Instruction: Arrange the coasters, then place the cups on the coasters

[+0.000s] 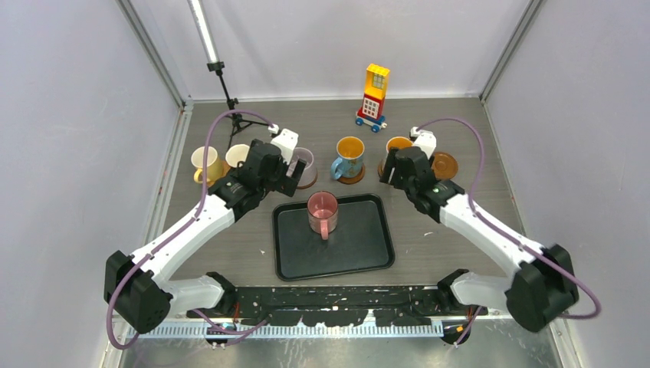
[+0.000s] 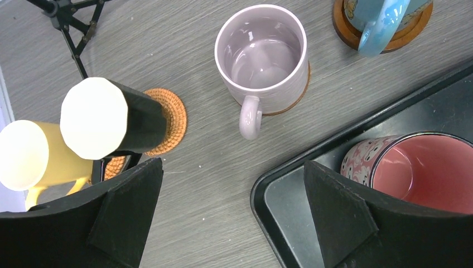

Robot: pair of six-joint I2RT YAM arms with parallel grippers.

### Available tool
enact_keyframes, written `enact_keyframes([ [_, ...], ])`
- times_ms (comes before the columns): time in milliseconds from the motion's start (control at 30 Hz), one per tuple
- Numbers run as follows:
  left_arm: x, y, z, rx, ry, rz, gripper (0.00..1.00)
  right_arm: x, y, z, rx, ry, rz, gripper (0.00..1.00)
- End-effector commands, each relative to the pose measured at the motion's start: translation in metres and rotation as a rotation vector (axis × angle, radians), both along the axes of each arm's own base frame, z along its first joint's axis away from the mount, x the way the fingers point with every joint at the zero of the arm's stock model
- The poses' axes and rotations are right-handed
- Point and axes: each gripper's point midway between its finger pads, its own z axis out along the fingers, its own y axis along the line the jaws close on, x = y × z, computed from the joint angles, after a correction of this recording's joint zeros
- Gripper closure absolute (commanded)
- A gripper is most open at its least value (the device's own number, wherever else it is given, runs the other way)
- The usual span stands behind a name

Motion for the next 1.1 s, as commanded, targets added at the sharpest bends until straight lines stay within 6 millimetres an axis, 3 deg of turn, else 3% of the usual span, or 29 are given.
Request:
enact_keyframes([
  [0,0.003,0.0,0.019,-0.073,-0.035,0.036,0.0,-0.04,0.021,0.019,0.033,0.016,0.202,0.25],
  [167,0.005,0.004,0.016,-0.107,-0.019,0.075,0.0,-0.082,0.076,0.047,0.025,-0.024,0.487,0.26],
  [400,0.005,0.013,0.007,-0.124,-0.004,0.117,0.0,-0.126,0.147,0.038,-0.018,0.014,0.761,0.25],
  [667,0.003,0.023,0.004,-0.141,-0.007,0.15,0.0,-0.146,0.187,0.028,-0.056,0.154,0.88,0.27],
  [867,-0.005,0.024,-0.006,-0.171,0.014,0.159,0.0,-0.162,0.202,0.025,-0.089,0.237,0.916,0.27],
  [1067,-0.014,0.031,-0.002,-0.189,-0.005,0.168,0.0,-0.157,0.207,0.024,-0.155,0.239,0.827,0.24],
])
